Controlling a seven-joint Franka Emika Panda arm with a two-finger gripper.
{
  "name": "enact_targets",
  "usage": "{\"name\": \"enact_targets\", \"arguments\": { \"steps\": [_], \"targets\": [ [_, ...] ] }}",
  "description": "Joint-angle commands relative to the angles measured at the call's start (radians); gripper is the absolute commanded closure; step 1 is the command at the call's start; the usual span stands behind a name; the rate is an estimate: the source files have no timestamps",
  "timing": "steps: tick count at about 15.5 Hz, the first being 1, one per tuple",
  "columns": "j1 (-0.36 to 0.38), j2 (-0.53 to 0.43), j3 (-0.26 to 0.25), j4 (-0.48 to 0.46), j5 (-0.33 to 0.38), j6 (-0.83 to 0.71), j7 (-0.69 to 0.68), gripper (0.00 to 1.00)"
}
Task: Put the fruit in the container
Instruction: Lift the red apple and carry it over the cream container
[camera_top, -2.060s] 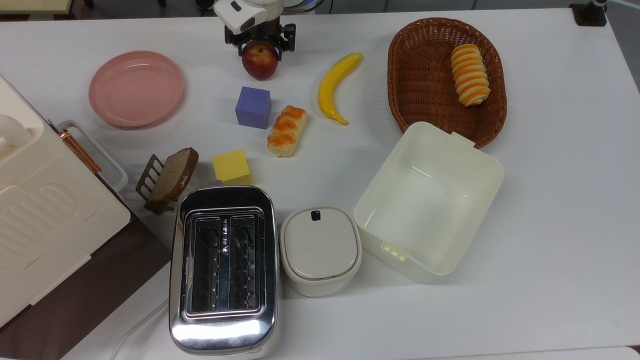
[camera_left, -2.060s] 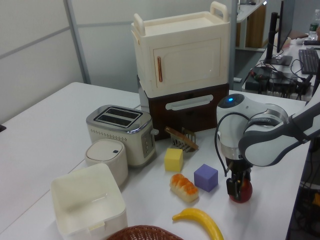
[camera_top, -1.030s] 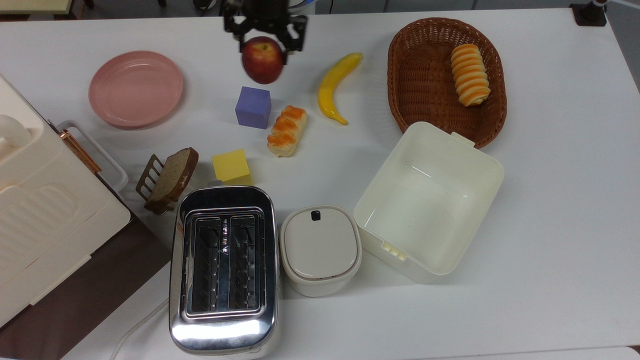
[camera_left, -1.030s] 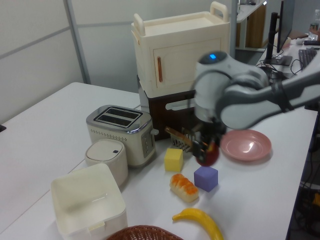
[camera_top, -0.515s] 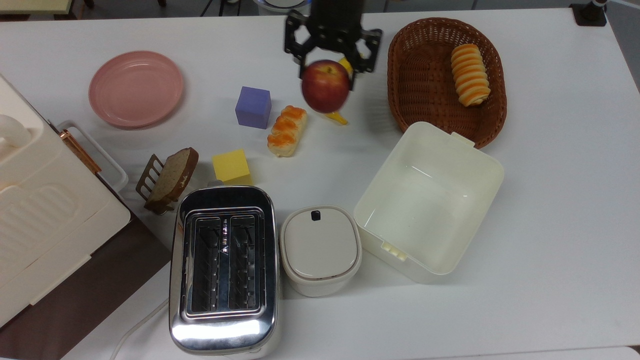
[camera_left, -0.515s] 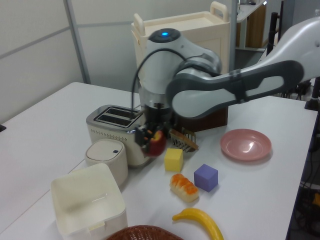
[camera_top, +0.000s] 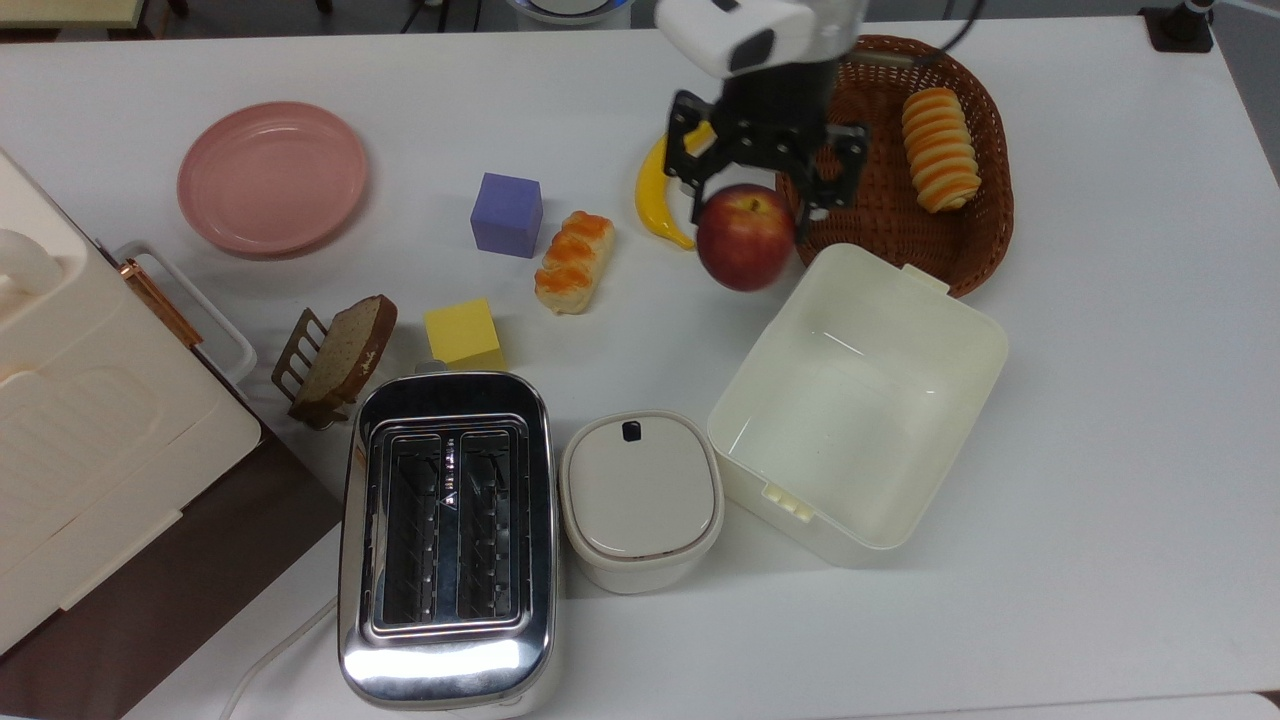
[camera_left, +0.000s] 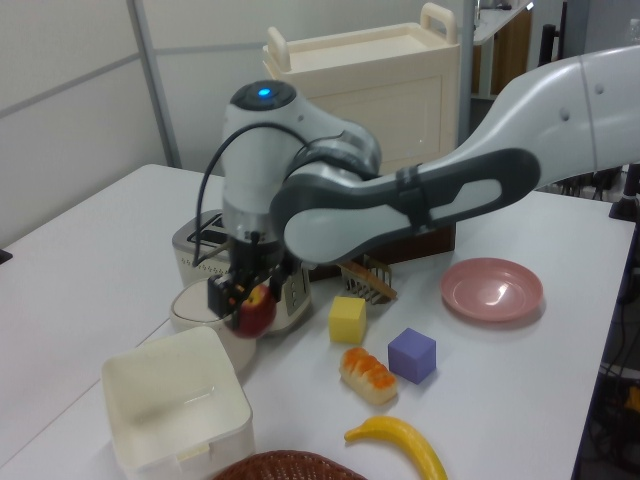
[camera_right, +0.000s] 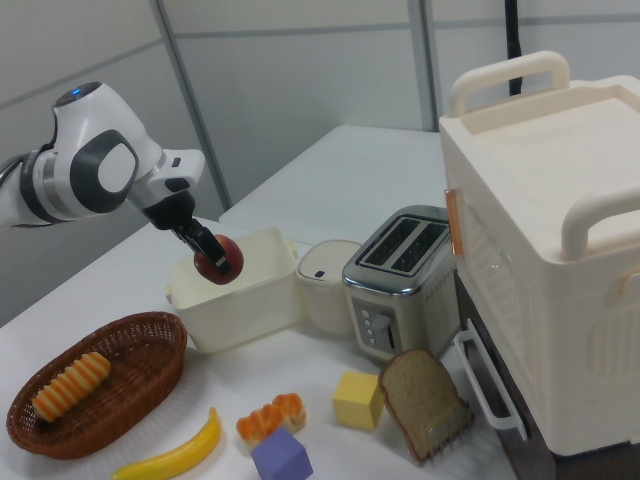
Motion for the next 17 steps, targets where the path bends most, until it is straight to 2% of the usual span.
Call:
{"name": "enact_targets", "arguments": {
  "steps": [1,3,5,10,17],
  "targets": [
    [0.048,0.075,0.001,0.088,-0.052,-0.014,0.051,0.7],
    [0.053,0.107,0.005,0.111,-0.078,0.016,0.056,0.7],
    [0.052,0.145,0.033,0.133,-0.113,0.048,0.065,0.7],
    [0.052,0.208,0.059,0.14,-0.253,0.146,0.134,0.7],
    [0.052,0.248,0.081,0.146,-0.311,0.182,0.143,0.7]
  ]
}}
